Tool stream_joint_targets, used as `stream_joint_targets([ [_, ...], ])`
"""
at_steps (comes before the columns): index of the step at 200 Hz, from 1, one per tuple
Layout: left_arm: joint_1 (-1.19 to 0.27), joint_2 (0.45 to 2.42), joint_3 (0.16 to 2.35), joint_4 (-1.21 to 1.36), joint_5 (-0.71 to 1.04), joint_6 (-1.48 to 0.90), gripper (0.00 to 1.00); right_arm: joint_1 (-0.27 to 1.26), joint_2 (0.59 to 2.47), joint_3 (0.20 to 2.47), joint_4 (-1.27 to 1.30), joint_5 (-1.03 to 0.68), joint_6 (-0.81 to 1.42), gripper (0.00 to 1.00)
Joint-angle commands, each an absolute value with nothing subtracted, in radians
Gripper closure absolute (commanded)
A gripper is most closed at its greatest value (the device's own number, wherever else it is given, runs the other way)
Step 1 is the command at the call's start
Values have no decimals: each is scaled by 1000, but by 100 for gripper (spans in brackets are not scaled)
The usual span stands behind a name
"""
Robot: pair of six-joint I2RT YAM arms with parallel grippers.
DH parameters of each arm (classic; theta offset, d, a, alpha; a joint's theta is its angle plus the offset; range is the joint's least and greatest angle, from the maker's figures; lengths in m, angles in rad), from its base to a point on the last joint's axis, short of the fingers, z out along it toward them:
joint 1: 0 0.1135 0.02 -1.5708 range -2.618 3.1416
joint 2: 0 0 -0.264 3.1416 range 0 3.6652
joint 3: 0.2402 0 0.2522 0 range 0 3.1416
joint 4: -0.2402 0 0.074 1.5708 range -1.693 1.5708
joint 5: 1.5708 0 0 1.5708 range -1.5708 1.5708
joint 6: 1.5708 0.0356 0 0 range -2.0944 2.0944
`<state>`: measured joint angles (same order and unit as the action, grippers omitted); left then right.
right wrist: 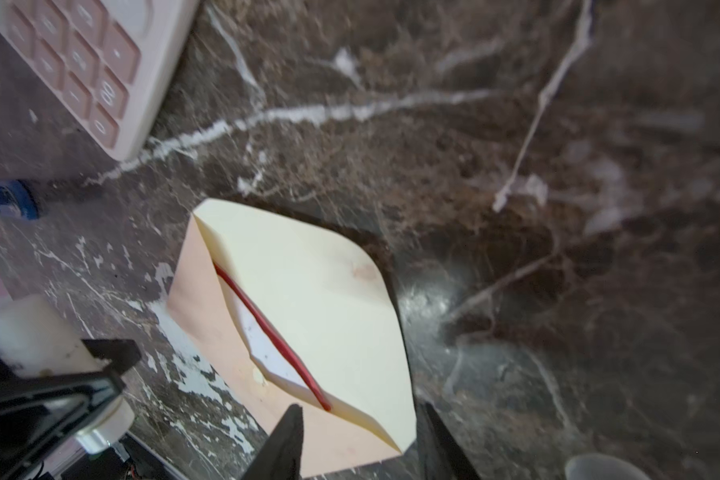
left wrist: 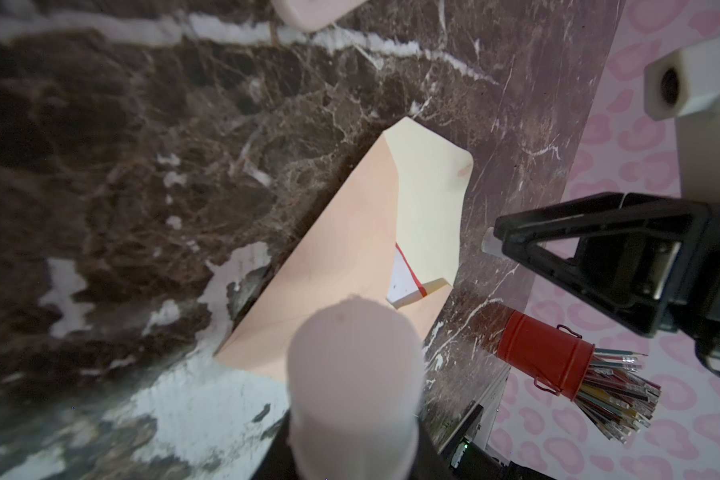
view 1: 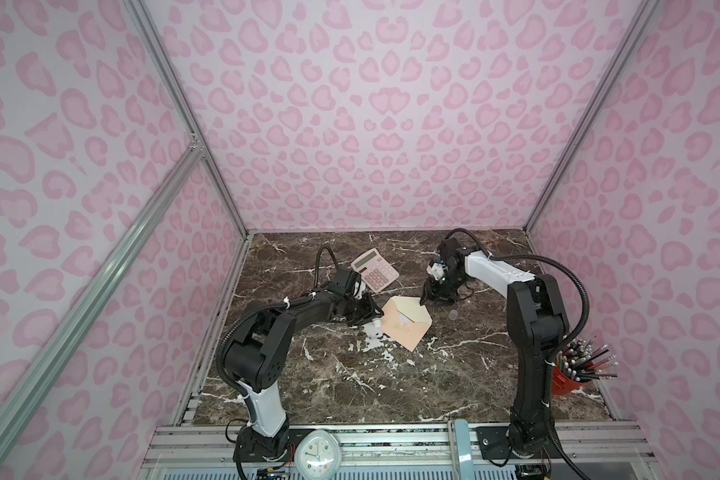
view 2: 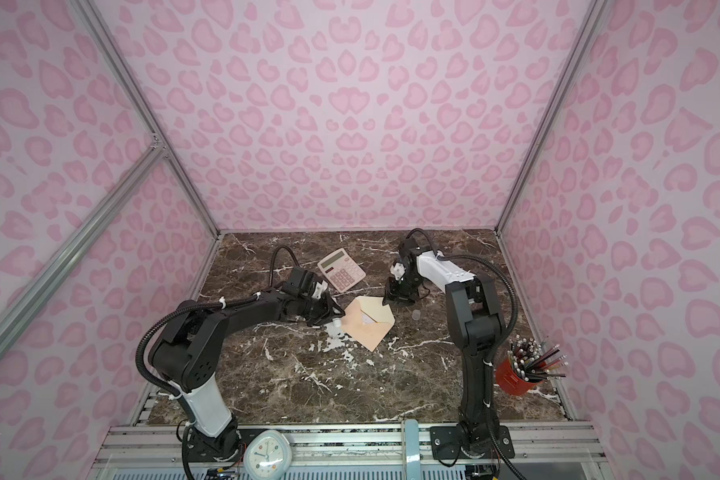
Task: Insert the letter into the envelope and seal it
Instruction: 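Grasp the glue stick with the left gripper while the right gripper releases it, then lower the open right gripper onto the tip of the open envelope flap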
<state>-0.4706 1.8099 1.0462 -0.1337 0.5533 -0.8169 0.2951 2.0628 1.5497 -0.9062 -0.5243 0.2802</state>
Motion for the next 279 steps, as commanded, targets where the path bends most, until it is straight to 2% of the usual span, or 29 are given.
stream_joint_targets([
  [1,-468,1816,1069,-148,568,-780,96,309,2039,1494,-886,-513,301,57],
  [51,-463,1817,1095,-172,578,-765,96,373,1983,1350,-843,-487,351,67],
  [95,-451,1806,1096,-185,579,-752,96,428,1944,1282,-815,-480,394,68],
  [130,-446,1795,1097,-195,581,-743,96,443,1906,1333,-801,-465,399,63],
  [178,-444,1780,1101,-212,582,-738,96,431,2001,1554,-911,-406,301,55],
  [226,-440,1769,1107,-229,581,-728,96,410,2073,1566,-905,-417,288,54],
  [279,-439,1779,1127,-242,585,-721,96,412,2063,1496,-883,-435,293,54],
])
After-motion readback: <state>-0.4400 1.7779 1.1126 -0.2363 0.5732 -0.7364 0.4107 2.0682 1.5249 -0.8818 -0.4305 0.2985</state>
